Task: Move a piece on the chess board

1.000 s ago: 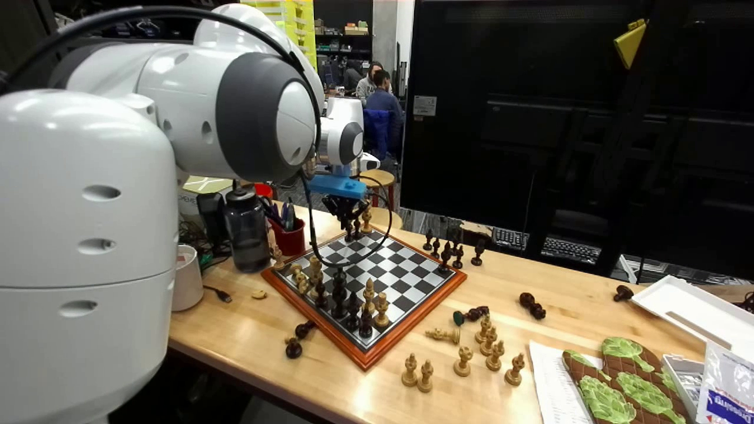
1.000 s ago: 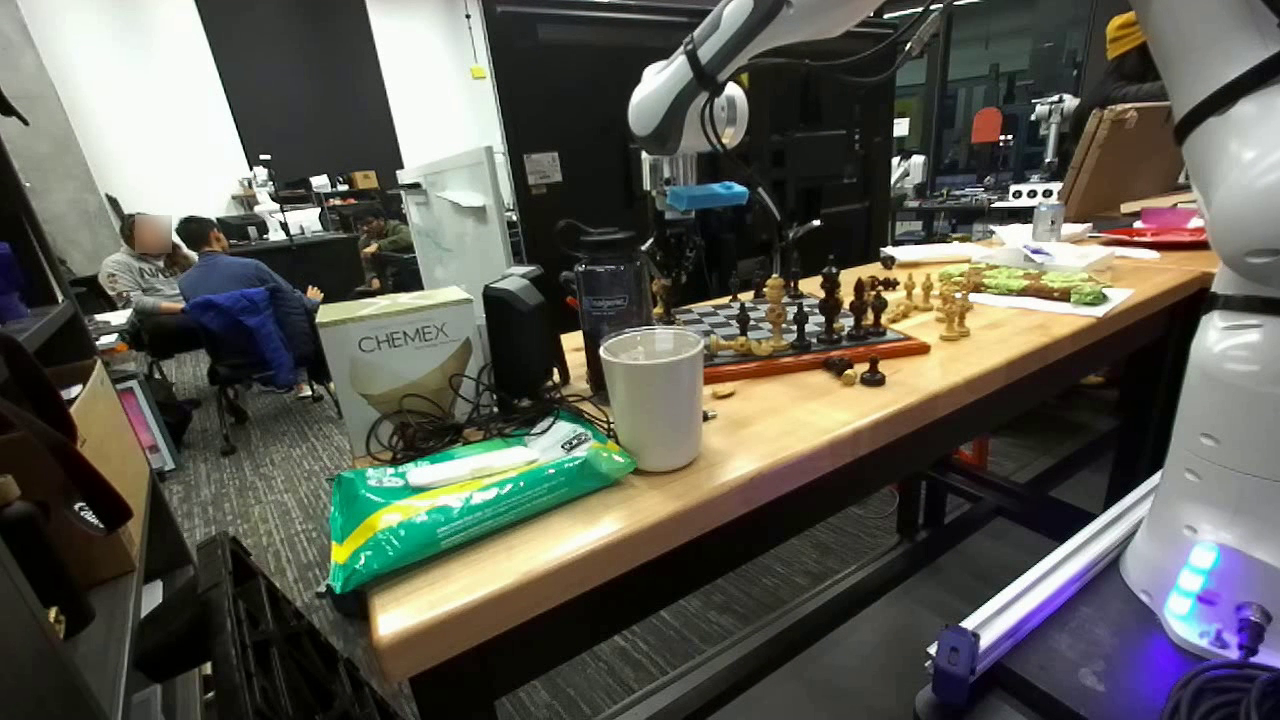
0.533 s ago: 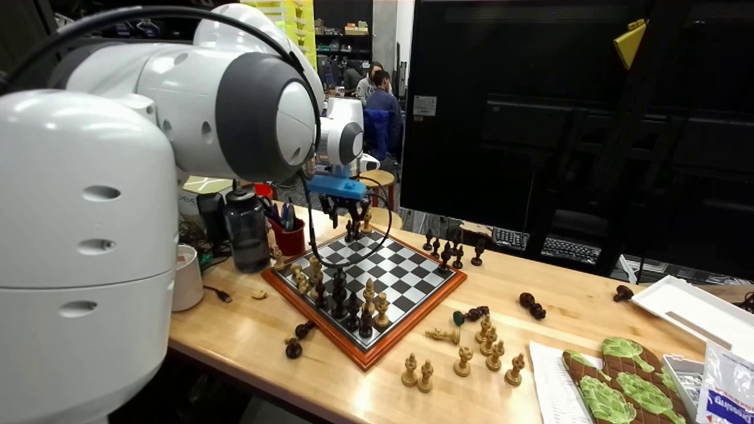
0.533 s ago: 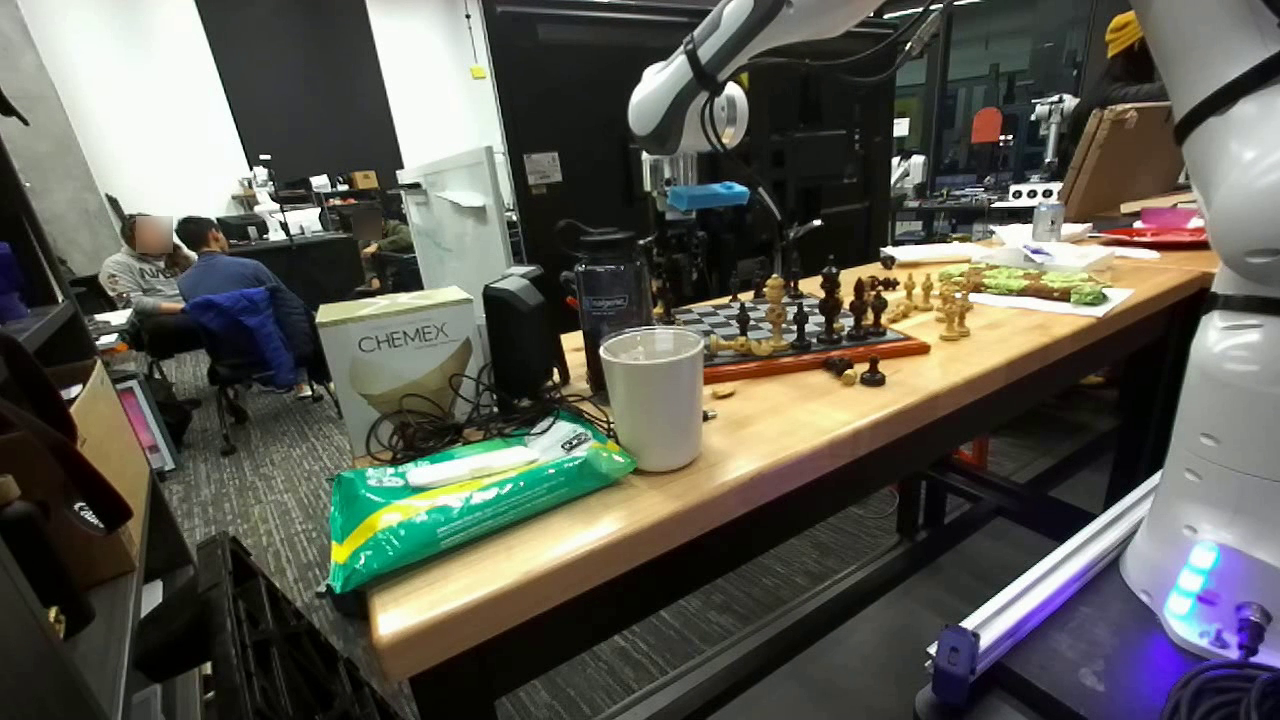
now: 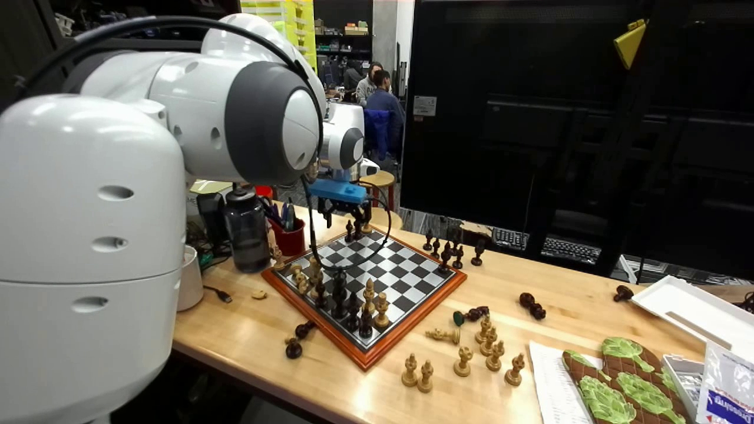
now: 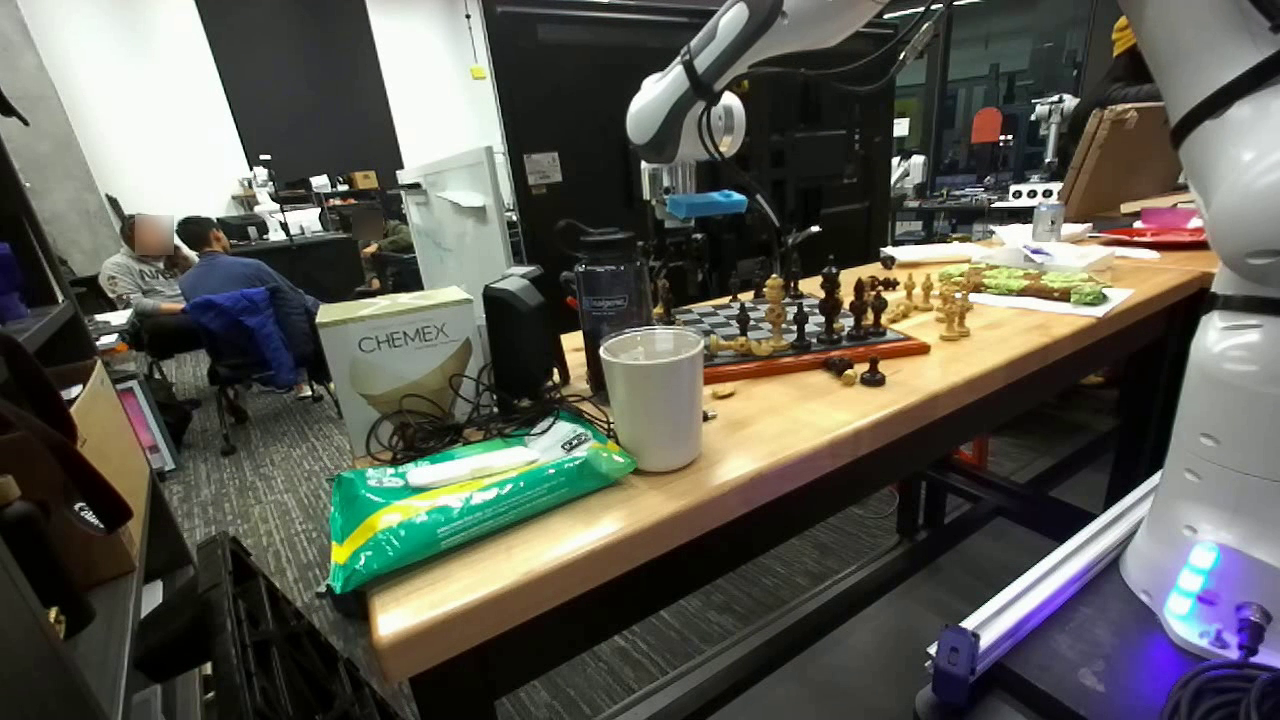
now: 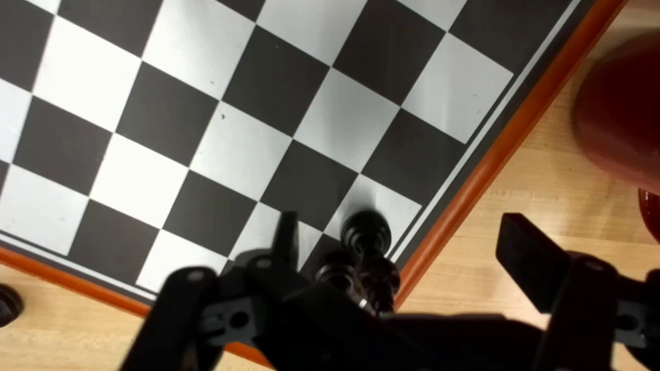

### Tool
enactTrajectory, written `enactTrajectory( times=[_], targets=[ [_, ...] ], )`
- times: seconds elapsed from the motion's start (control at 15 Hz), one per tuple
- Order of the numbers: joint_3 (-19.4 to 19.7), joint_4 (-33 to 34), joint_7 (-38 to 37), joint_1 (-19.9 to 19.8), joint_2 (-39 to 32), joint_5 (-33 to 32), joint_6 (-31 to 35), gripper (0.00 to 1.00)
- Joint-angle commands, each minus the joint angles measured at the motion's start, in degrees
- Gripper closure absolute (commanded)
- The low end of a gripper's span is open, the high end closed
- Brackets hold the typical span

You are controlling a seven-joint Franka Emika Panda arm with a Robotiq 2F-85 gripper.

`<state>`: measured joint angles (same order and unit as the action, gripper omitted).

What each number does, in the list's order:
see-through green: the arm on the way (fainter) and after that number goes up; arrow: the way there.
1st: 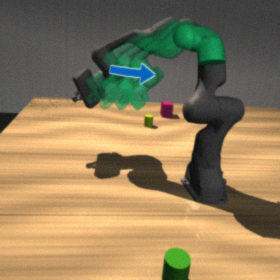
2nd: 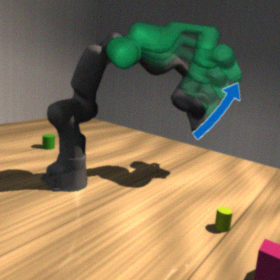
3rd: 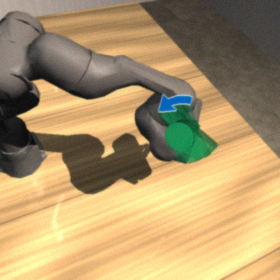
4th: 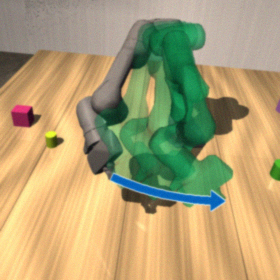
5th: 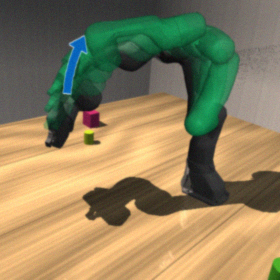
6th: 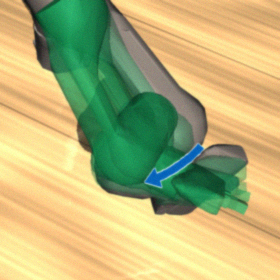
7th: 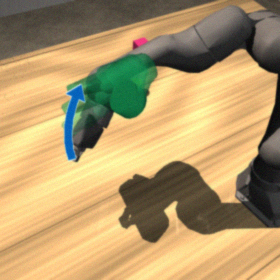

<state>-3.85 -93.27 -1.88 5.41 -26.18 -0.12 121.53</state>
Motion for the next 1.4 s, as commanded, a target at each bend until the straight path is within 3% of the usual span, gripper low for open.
enactTrajectory(
  times=[0.0,0.53,0.6,0.87,0.93,1.07,1.33],
  targets=[
    [-0.4,1.2,1.4,-0.3,-0.4,1.0,-0.9,0.33],
    [-0.3,0.8,1.3,-0.1,0.0,0.7,-0.8,0.96],
    [-0.2,0.7,1.2,-0.1,0.1,0.7,-0.8,1.0],
    [-0.2,0.4,1.1,-0.2,0.4,0.7,-0.9,1.0],
    [-0.2,0.3,1.1,-0.2,0.5,0.8,-0.8,0.74],
    [-0.3,0.3,1.1,-0.3,0.4,1.1,-0.9,0.69],
    [-0.2,1.2,1.1,-0.2,-0.3,0.9,-1.0,0.45]
  ],
)
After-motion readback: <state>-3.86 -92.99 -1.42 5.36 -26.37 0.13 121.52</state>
